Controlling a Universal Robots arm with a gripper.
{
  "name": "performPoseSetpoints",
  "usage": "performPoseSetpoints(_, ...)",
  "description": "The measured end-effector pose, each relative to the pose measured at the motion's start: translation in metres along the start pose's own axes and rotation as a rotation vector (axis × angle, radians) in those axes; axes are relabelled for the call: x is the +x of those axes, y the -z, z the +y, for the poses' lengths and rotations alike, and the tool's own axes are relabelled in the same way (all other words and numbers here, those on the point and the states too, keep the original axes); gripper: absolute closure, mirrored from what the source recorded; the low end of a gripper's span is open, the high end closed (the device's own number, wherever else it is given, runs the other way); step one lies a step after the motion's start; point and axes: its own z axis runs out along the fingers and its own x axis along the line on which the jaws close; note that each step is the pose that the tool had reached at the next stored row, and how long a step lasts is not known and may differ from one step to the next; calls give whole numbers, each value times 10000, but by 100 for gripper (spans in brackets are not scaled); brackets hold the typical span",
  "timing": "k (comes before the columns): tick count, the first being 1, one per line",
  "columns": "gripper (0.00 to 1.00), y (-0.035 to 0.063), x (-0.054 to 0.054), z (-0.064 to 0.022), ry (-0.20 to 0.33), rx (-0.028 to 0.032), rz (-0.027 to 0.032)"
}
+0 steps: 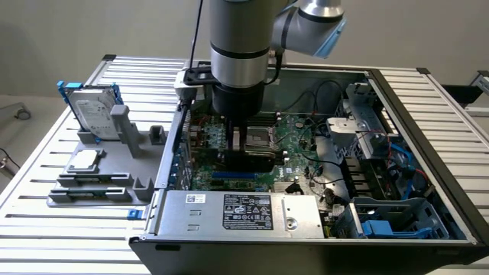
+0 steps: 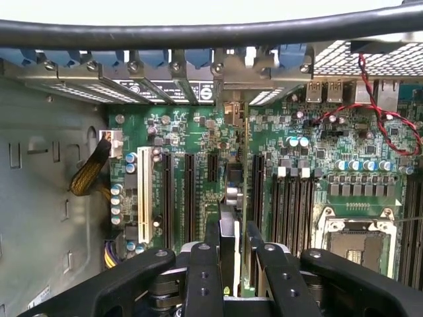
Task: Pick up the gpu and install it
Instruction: 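Insert the gpu into the slot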
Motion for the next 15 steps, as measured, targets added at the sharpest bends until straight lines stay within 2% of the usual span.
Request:
performPoseSetpoints(2,74,-5,1,1,3,-31,2)
performPoseSetpoints(9,74,-39,2,0,29,-41,0)
performPoseSetpoints(15,74,-67,2,-1,35,-75,0)
